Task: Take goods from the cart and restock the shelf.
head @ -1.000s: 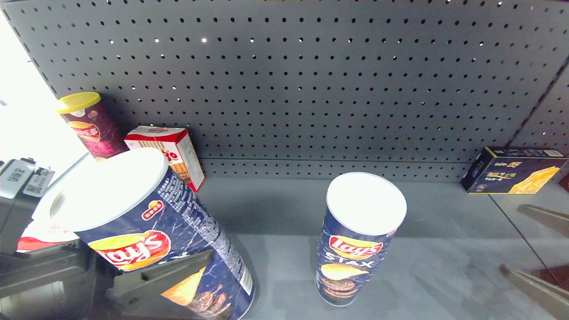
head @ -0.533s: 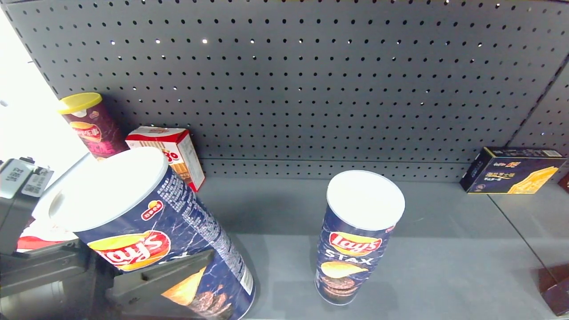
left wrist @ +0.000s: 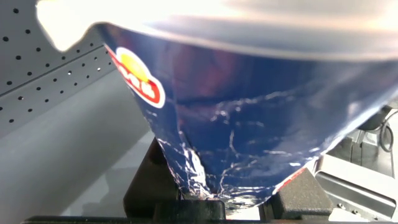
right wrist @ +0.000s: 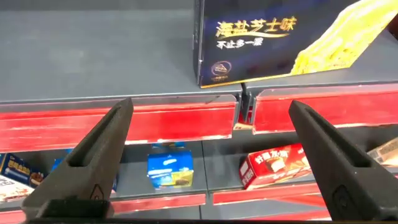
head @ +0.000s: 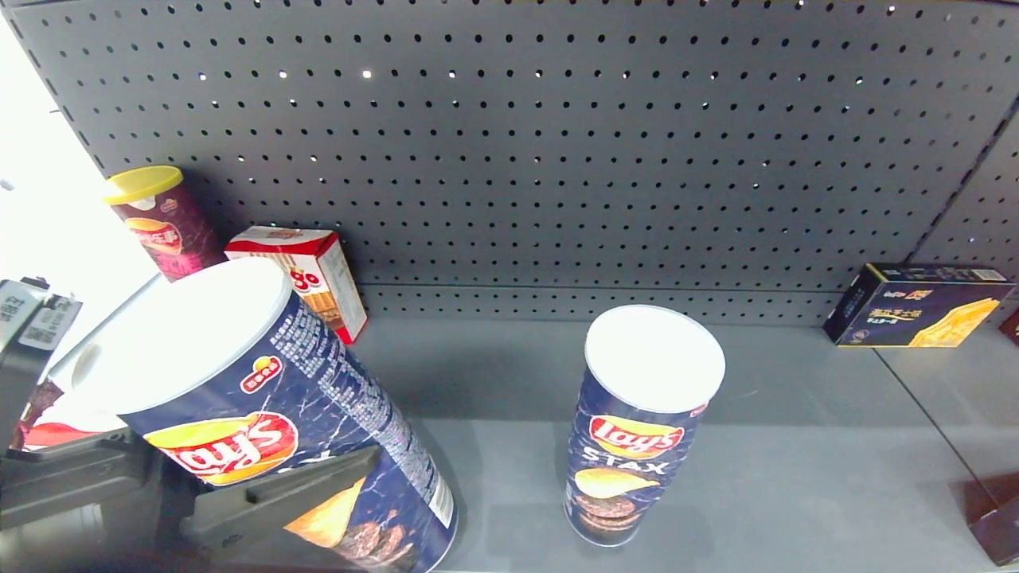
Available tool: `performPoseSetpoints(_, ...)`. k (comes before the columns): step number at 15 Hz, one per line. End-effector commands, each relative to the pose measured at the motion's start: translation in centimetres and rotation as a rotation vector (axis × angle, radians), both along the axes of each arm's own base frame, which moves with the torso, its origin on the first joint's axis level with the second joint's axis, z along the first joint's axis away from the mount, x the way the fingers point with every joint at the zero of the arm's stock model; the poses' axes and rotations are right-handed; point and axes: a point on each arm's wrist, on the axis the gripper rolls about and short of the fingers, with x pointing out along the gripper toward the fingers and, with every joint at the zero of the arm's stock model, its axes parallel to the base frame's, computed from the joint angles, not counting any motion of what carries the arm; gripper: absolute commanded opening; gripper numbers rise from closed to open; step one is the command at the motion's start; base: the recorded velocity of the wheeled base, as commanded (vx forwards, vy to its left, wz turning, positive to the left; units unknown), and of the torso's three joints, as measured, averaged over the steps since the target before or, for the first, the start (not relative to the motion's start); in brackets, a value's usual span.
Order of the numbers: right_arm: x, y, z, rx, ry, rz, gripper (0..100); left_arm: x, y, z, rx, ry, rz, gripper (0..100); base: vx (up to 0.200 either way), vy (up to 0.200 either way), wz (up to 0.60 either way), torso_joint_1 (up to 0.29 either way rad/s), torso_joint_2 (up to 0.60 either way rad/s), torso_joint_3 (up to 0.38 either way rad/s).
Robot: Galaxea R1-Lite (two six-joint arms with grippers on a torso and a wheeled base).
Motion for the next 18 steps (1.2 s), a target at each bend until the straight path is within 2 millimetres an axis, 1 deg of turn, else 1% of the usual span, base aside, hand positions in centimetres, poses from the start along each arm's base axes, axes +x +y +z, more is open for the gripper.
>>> performPoseSetpoints(1,0.0,0.0,-0.1,0.001,0.002,-0.001,100,-0.1,0.0,0.1,-0.003,-0.003,-0.004,0,0.0,0.0,0.0,0.0,0.0,0.0)
performPoseSetpoints(4,0.0,0.0,-0.1,0.001,0.003,-0.001,100,0.0,-0.1,0.6,-0.009,-0.012,-0.005,0,0.0,0.0,0.0,0.0,0.0,0.0)
performPoseSetpoints(6,0.0,0.0,-0.1,0.001,0.002,-0.001,100,0.5,-0.3,2.4,-0.046,-0.041,0.002,0,0.0,0.0,0.0,0.0,0.0,0.0)
performPoseSetpoints(8,0.0,0.0,-0.1,0.001,0.002,-0.001,100,1.3,-0.6,4.5,-0.07,0.008,0.007,0,0.0,0.0,0.0,0.0,0.0,0.0)
performPoseSetpoints(10,0.0,0.0,-0.1,0.001,0.002,-0.001,100,1.4,-0.7,5.9,-0.041,0.061,-0.003,0,0.0,0.0,0.0,0.0,0.0,0.0)
performPoseSetpoints(11,0.0,0.0,-0.1,0.001,0.002,-0.001,100,1.4,-0.9,6.2,-0.032,0.069,-0.009,0,0.0,0.0,0.0,0.0,0.0,0.0)
performPoseSetpoints(12,0.0,0.0,-0.1,0.001,0.002,-0.001,100,1.7,-1.1,6.3,-0.025,0.083,-0.012,0,0.0,0.0,0.0,0.0,0.0,0.0)
performPoseSetpoints(14,0.0,0.0,-0.1,0.001,0.002,-0.001,100,1.4,-2.2,6.2,-0.013,0.096,-0.071,0,0.0,0.0,0.0,0.0,0.0,0.0)
performPoseSetpoints(18,0.0,0.0,-0.1,0.001,0.002,-0.001,100,3.7,-3.6,4.6,0.073,0.102,-0.066,0,0.0,0.0,0.0,0.0,0.0,0.0)
